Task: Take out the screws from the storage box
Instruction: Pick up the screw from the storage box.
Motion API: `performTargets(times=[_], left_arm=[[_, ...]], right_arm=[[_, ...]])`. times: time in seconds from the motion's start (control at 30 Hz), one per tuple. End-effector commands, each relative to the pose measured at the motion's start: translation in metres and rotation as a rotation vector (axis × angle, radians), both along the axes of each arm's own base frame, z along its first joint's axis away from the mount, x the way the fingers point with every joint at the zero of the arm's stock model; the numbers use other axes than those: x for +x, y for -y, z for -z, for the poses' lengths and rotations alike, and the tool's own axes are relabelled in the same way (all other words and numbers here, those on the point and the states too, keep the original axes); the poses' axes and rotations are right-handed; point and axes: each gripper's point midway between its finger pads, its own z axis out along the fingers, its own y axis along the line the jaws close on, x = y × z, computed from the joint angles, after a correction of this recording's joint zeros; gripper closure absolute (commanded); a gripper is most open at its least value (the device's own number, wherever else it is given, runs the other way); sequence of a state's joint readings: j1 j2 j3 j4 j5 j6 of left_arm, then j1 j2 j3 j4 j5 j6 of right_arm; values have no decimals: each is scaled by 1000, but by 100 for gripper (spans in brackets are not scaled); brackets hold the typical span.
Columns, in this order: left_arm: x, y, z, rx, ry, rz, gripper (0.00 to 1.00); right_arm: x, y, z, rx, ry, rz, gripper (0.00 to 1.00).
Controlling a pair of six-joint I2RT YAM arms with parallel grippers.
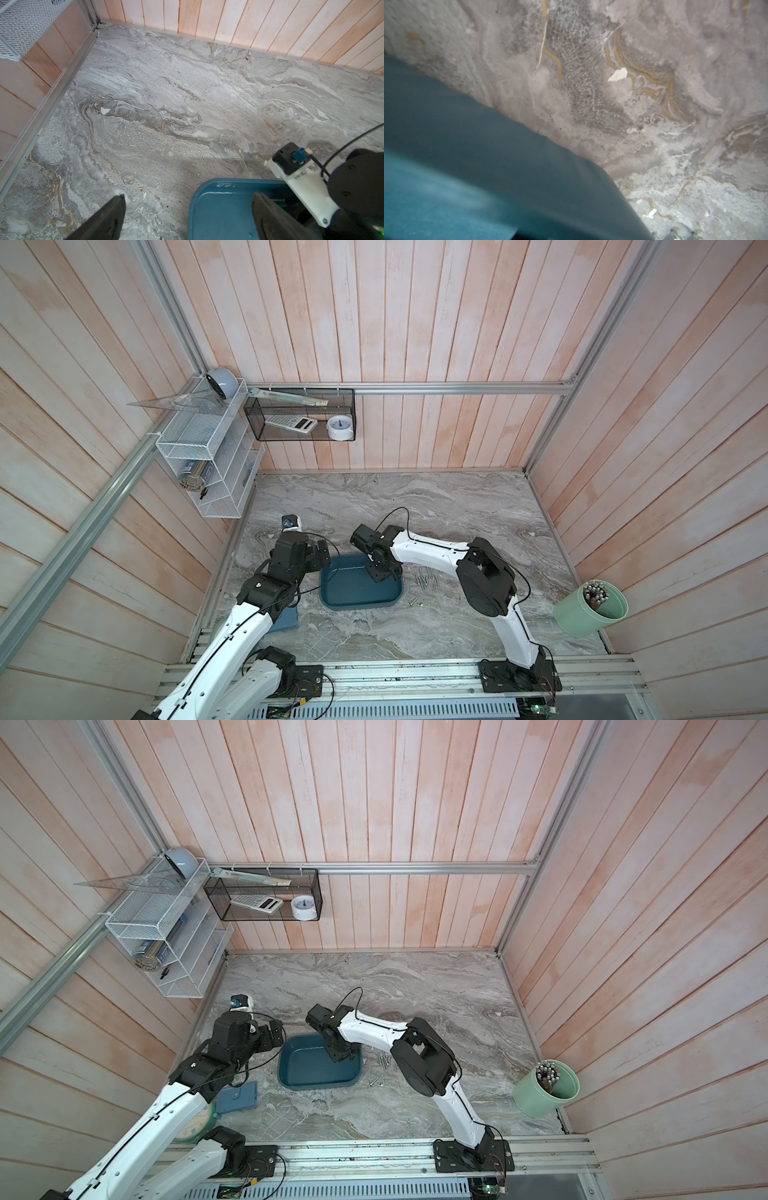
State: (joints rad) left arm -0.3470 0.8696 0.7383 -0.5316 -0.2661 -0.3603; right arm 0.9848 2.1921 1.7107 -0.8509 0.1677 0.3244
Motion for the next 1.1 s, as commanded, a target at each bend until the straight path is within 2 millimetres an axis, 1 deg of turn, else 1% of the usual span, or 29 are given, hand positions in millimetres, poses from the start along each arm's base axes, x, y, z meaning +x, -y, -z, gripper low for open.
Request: performTargets(times=[0.0,0.2,0.3,0.53,0.67,0.87,0.97,1.07], left_arm=[[2,-1,-6,-2,13,-3,0],[3,0,-5,-3,10,-3,0],[3,0,-4,-4,8,-2,0],[3,0,-4,-3,4,-2,0],[3,1,-3,-3,2,0,0],[3,1,-3,-3,0,0,0],[3,1,-3,-3,3,1,0],[3,1,-3,-3,2,1,0]], right_arm=[[7,5,-2,-35,21,15,67],[10,4,-10,-23,40,23,66],[10,3,-11,-18,44,26,65],[13,9,-3,-66,52,33,65],[14,8,0,-63,52,37,65],[10,1,15,-41,10,40,65],[9,1,17,-51,3,43,67],[9,1,16,-48,-2,46,71]])
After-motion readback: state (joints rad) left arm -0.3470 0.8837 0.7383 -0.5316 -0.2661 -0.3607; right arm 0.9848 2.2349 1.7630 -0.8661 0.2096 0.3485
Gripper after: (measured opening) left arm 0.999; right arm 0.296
